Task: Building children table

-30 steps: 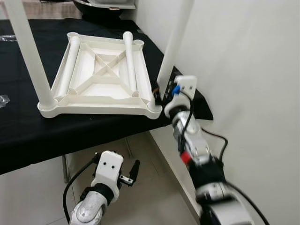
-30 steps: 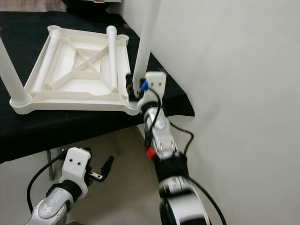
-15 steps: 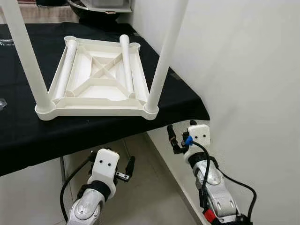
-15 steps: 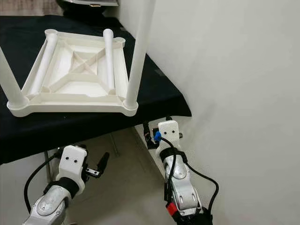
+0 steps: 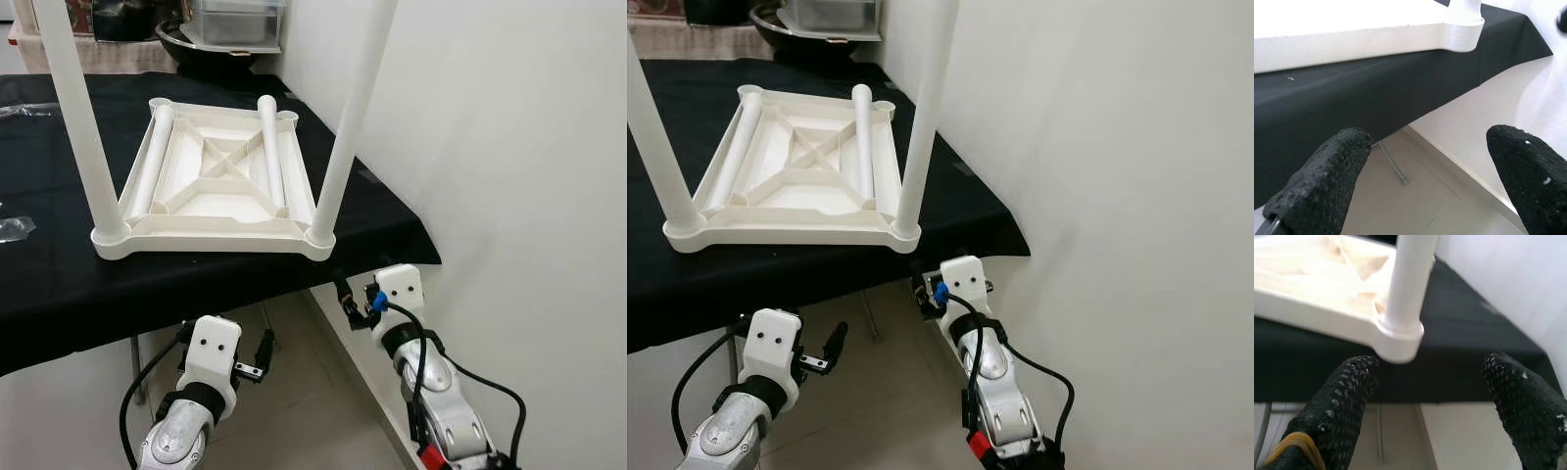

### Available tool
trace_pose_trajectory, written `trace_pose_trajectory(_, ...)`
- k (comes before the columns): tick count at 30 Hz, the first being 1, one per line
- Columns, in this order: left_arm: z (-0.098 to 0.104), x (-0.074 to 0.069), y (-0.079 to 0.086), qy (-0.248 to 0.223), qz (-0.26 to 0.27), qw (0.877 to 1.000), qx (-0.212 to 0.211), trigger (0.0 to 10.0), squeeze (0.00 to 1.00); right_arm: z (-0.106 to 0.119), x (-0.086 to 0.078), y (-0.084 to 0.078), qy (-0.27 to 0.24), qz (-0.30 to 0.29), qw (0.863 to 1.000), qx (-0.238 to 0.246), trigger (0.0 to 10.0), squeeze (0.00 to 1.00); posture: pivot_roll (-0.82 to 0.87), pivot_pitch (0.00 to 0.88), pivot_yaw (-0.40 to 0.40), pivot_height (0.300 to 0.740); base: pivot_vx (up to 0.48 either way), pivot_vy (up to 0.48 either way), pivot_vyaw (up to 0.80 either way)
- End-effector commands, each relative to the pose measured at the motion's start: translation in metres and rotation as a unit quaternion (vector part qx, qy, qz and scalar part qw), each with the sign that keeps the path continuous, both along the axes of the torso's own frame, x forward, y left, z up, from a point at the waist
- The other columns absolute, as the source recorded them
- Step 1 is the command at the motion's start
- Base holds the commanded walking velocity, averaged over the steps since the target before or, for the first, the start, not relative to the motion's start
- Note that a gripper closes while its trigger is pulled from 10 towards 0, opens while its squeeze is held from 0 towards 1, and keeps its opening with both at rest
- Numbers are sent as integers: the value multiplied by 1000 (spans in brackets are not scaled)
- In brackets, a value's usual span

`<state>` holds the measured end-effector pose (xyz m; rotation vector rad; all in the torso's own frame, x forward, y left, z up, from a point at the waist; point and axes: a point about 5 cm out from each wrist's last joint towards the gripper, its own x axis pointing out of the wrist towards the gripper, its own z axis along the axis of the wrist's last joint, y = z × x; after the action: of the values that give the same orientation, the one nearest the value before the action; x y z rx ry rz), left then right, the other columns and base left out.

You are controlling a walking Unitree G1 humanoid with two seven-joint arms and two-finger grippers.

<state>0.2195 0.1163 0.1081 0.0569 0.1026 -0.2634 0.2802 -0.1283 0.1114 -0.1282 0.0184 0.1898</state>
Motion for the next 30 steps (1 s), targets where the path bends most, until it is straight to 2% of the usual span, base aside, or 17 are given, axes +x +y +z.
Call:
trace_pose_trajectory(1, -4, 0, -1, 10, -2, 1000, -5, 10000, 0, -1, 0, -2, 9, -9, 1000, 0, 10000, 0, 109, 37, -153, 740, 0, 476, 0)
trace_pose_trajectory(22, -5, 3, 0, 16, -7, 1000, -5, 10000, 0, -6, 4, -2, 33, -20, 999, 3, 10000, 0, 107, 55, -147, 740, 0, 478, 0)
trace_pose_trajectory(25, -3, 3, 0, 7, -7, 1000, -6, 10000, 0, -2, 5, -1, 22, -13, 1000, 4, 10000, 0, 108, 58, -148, 740, 0, 0, 0)
trace_pose_trajectory(28, -3, 3, 1, 8, -3, 1000, -8, 10000, 0, 9, 7, 7, 8, 13, 999, 40, 10000, 0, 112, 62, -150, 740, 0, 0, 0)
trace_pose_trajectory(30, -2, 2, 1, 8, -2, 1000, -8, 10000, 0, 13, 7, 9, 3, 21, 999, 48, 10000, 0, 112, 62, -150, 740, 0, 0, 0)
